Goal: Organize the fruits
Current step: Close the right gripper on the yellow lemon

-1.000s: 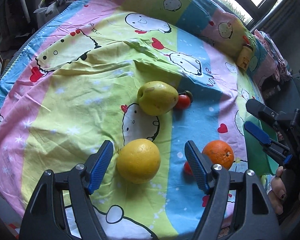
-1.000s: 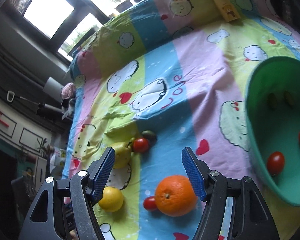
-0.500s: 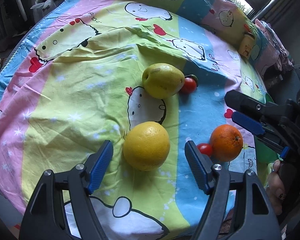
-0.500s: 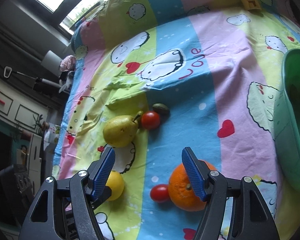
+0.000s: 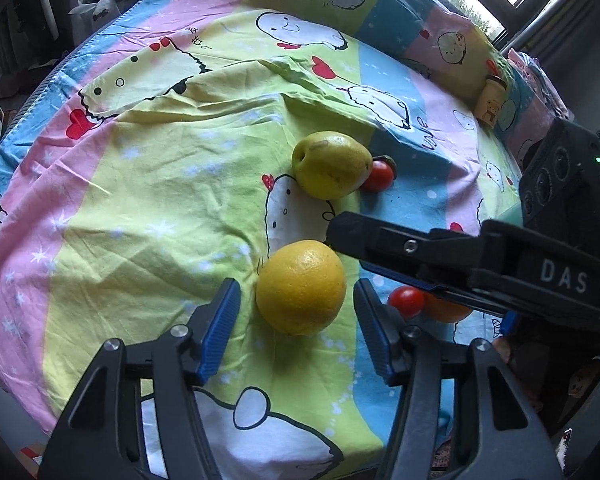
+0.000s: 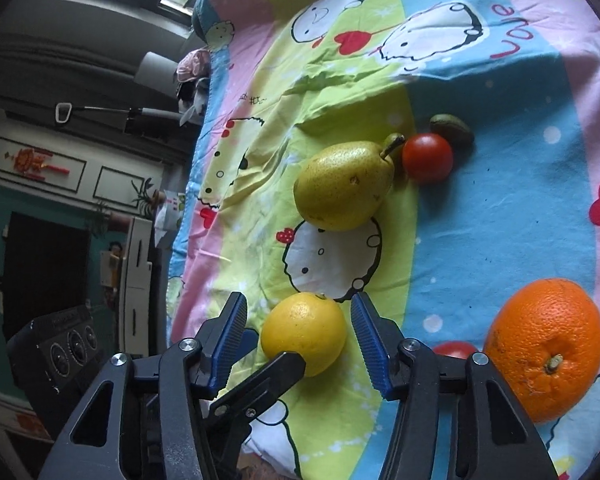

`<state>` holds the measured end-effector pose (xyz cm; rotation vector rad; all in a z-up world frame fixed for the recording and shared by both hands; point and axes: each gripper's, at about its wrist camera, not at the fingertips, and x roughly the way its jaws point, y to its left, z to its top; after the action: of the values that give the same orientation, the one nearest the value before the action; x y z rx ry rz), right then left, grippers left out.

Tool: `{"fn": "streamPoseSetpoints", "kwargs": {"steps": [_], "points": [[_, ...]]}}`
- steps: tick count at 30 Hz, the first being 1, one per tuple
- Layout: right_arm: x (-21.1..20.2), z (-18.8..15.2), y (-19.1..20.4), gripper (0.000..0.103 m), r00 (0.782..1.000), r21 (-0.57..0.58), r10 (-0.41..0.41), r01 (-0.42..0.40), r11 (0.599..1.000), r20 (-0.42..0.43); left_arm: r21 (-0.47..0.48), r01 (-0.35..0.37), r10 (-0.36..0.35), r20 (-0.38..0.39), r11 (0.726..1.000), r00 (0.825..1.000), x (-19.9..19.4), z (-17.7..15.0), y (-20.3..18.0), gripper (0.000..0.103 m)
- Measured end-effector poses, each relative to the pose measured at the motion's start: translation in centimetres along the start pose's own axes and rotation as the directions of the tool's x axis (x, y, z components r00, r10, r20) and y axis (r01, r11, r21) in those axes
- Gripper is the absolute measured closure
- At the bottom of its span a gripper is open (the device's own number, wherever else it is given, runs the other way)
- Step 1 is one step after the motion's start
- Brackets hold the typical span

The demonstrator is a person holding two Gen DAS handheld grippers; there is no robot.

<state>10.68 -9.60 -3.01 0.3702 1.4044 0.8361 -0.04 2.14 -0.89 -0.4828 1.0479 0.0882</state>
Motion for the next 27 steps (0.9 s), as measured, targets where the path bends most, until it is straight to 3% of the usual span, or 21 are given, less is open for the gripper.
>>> {"fn": "streamPoseSetpoints", "kwargs": {"steps": [3, 9, 16, 24, 27], "points": [[0.7, 0.0, -0.3, 0.046, 1.000, 0.017, 0.006, -0.005, 1.000, -0.025, 0.005, 0.030, -0.030, -0.007, 1.000, 1.000, 0.1, 0.0, -0.2, 0.051], [1.7, -0.1, -0.2, 0.046, 0.997, 0.013, 0.030, -0.029, 0.999, -0.065, 0.016, 0.006, -0.006, -0.010, 1.000, 1.000, 0.5, 0.0, -0.5, 0.051], [2.5, -0.4, 0.9, 0.046, 0.996, -0.062, -0.065, 0.062, 0.996, -0.059, 0.026, 0.005, -0.005, -0.005, 1.000, 1.000, 0.6, 0.0, -0.5, 0.051], [2.6, -0.3, 1.0, 0.048, 0.995, -0.099, -0.087, 0.083, 0.992, -0.038, 0.042, -0.005, 0.005, 0.004, 0.999, 1.000, 0.8, 0.0, -0.8, 0.052], [2.2, -0.4, 0.9, 0.048, 0.994, -0.092, -0.109, 0.106, 0.990, -0.022, 0.048, 0.032, -0.032, 0.000, 0.998, 0.999, 1.0, 0.1, -1.0, 0.052]]}}
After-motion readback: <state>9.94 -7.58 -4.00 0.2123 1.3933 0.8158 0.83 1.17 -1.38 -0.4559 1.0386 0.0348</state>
